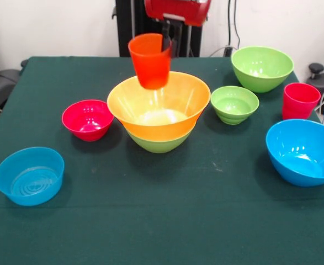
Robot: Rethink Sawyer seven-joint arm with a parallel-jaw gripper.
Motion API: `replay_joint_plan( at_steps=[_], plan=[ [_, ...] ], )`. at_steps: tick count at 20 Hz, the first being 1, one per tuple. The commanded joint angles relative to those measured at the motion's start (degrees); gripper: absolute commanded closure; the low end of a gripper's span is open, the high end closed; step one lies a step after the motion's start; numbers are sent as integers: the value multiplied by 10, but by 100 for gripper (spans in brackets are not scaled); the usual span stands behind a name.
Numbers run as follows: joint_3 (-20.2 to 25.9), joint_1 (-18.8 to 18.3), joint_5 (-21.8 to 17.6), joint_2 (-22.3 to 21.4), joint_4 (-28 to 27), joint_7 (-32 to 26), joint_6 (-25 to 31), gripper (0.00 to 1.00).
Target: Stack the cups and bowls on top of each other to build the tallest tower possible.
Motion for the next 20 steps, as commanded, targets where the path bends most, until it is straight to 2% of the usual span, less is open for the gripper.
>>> replay_joint_plan(
  at_steps=[1, 7, 15, 20],
  plan=[
    [-35, 39, -21, 56, -97, 71, 1, 100],
    [-44, 47, -11, 48, -106, 43, 29, 100],
    [-66, 63, -14, 56, -96, 59, -13, 100],
    [-76, 74, -4, 63, -94, 63, -14, 100]
  ],
)
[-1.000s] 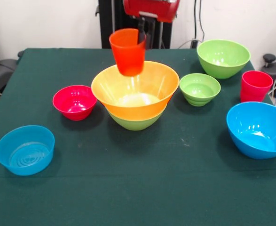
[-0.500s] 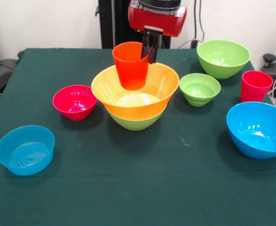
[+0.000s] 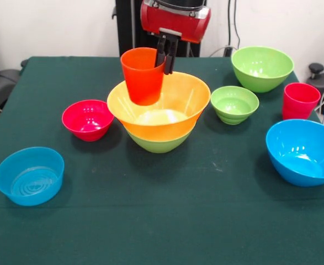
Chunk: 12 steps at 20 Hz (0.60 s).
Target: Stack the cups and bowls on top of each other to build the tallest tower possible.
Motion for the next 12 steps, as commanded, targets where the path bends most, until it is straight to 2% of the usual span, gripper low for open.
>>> replay_joint_plan(
  at_steps=[1, 6, 12],
  plan=[
    [-11, 21, 1, 26, -8, 65, -22, 100],
    [-8, 14, 23, 32, 41, 81, -75, 100],
    [-25, 36, 40, 33, 63, 105, -102, 100]
  ],
)
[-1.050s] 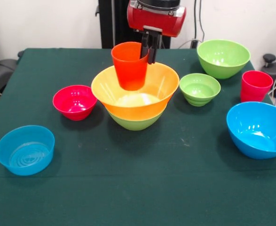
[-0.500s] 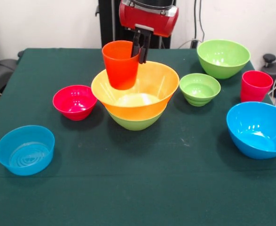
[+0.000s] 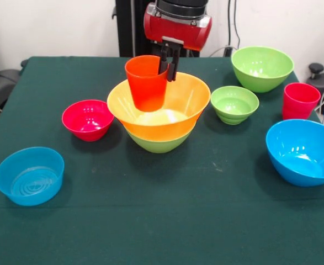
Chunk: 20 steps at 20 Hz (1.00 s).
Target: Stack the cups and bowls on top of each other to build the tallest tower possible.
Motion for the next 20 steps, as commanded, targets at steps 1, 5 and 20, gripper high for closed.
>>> replay_joint_plan(
  at_steps=[1, 5, 20],
  plan=[
    [-10, 28, 24, 19, 50, 107, -60, 100],
    [-24, 41, 33, 24, 61, 104, -82, 100],
    [-76, 67, 35, 36, 104, 96, -140, 100]
  ],
)
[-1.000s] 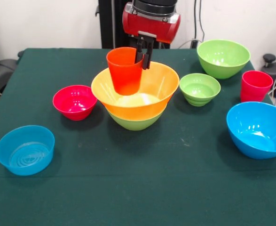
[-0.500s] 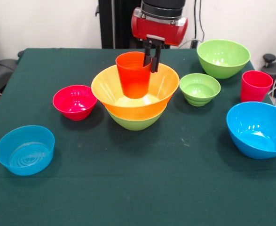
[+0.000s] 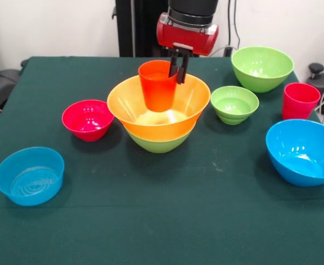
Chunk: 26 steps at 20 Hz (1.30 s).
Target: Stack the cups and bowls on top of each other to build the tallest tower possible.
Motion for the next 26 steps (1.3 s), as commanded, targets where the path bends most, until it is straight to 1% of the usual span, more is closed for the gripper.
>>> replay_joint_plan(
  at_steps=[1, 5, 7, 15, 19, 26],
  plan=[
    [-14, 17, 7, 16, 50, 95, -53, 100],
    [-31, 25, -1, 22, 56, 93, -79, 100],
    [-33, 25, 2, 29, 49, 90, -90, 100],
    [-38, 39, 28, 46, 25, 93, -107, 100],
    [-40, 44, 37, 56, 22, 95, -127, 100],
    [-51, 66, 67, 65, 16, 101, -124, 100]
  ],
)
